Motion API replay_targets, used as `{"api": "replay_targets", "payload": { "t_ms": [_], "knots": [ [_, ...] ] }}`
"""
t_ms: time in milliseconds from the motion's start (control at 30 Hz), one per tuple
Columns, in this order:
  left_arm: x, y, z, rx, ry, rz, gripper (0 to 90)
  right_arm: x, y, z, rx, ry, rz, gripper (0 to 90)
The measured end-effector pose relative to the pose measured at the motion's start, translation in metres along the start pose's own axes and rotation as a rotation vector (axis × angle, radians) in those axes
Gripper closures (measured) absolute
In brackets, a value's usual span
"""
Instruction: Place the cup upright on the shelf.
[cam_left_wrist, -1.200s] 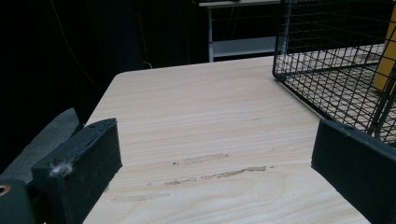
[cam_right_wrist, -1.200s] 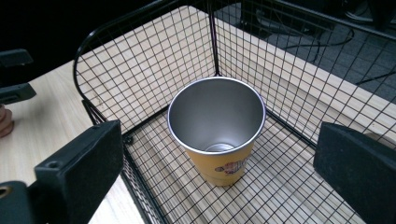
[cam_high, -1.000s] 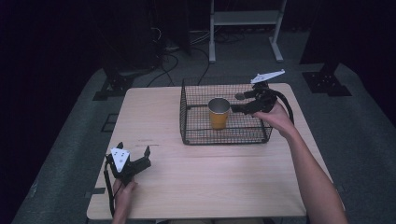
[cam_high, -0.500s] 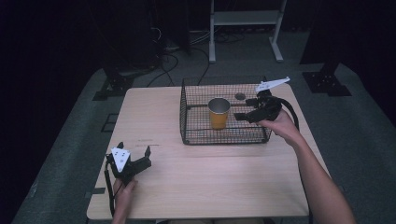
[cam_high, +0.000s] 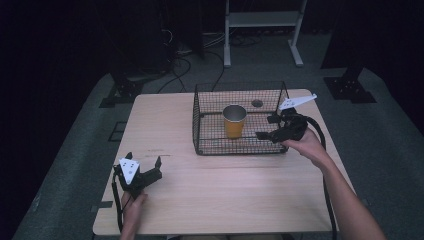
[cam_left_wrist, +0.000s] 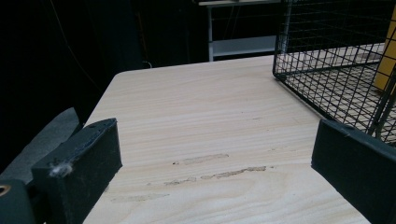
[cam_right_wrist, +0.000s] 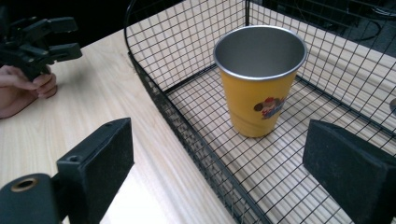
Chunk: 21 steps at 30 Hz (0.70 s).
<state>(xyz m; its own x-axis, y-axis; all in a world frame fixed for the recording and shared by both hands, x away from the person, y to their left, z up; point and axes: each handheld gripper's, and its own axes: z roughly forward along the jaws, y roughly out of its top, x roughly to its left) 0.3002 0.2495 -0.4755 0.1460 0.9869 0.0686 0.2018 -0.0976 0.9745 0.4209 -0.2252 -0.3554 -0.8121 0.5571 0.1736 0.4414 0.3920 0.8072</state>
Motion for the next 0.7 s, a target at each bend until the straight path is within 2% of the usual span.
{"api": "replay_targets", "payload": {
  "t_ms": [167, 267, 333, 700],
  "knots": [
    [0.0, 0.0, 0.0, 0.001, 0.001, 0.001, 0.8, 0.003, -0.008, -0.006, -0.004, 0.004, -0.002, 8.0],
    [0.0, 0.0, 0.0, 0.002, 0.002, -0.001, 0.8, 0.004, -0.015, -0.01, 0.001, -0.015, -0.014, 8.0],
    [0.0, 0.0, 0.0, 0.002, 0.002, -0.002, 0.8, 0.005, -0.019, -0.013, -0.005, -0.005, -0.008, 8.0],
    [0.0, 0.0, 0.0, 0.003, 0.003, 0.0, 0.8, 0.008, -0.045, -0.027, -0.025, -0.009, 0.008, 8.0]
  ]
}}
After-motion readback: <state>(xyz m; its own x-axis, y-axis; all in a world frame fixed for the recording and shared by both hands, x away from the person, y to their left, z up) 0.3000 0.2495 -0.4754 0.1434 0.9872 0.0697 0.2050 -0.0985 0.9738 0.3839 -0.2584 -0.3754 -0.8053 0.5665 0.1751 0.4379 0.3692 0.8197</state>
